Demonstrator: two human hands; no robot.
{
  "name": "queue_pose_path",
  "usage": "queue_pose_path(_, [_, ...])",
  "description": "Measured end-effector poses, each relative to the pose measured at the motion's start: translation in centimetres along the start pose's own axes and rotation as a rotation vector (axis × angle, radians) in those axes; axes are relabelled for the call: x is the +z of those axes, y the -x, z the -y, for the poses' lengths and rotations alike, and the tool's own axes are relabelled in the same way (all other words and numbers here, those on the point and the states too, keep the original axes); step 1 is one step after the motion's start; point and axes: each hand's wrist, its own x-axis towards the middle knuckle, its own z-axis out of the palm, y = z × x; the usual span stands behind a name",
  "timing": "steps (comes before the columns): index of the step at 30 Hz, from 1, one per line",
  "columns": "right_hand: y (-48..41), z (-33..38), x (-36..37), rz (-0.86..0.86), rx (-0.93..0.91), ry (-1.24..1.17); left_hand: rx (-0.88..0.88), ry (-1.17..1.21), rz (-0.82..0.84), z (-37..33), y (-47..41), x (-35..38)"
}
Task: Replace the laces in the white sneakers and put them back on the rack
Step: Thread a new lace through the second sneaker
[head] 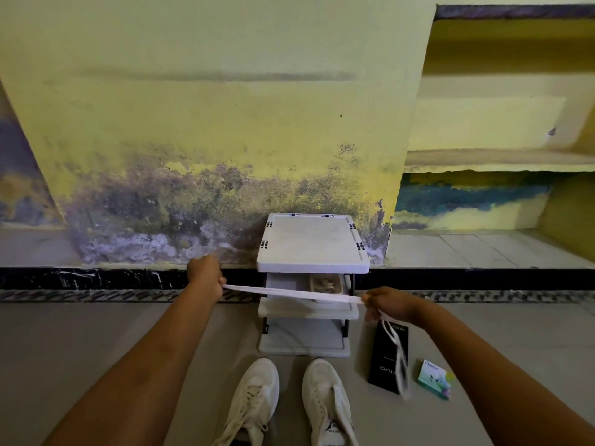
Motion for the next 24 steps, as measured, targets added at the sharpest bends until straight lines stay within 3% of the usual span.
queue_pose_path(3, [-0.1, 1.7, 0.5, -0.022, -0.086, -0.179, 0.195, -0.346, 0.168, 0.4, 0.8, 1.1])
queue_pose_path(8, [-0.7, 5.3, 1.6, -0.043, -0.216, -0.352, 0.277, -0.721, 0.803, 0.0, 6.7, 4.8])
queue_pose_path(11, [-0.7, 6.1, 1.7, -0.087, -0.250, -0.401, 0.461, -0.942, 0.905, 0.4, 8.4, 6.8])
queue_pose_path(16, [-0.2, 6.0, 1.1, -0.082, -0.248, -0.369, 0.688, -1.011, 0.837, 0.4, 7.8, 7.2])
queue_pose_path(19, [-0.2, 5.2, 0.9, 0.009, -0.179, -0.358, 0.637, -0.985, 0.721, 0.1, 6.5, 6.4])
queue_pose_path(24, [0.1, 3.1, -0.1, 0.052, -0.009, -0.320, 0.466, -1.021, 0.324, 0.8, 2.3, 2.4])
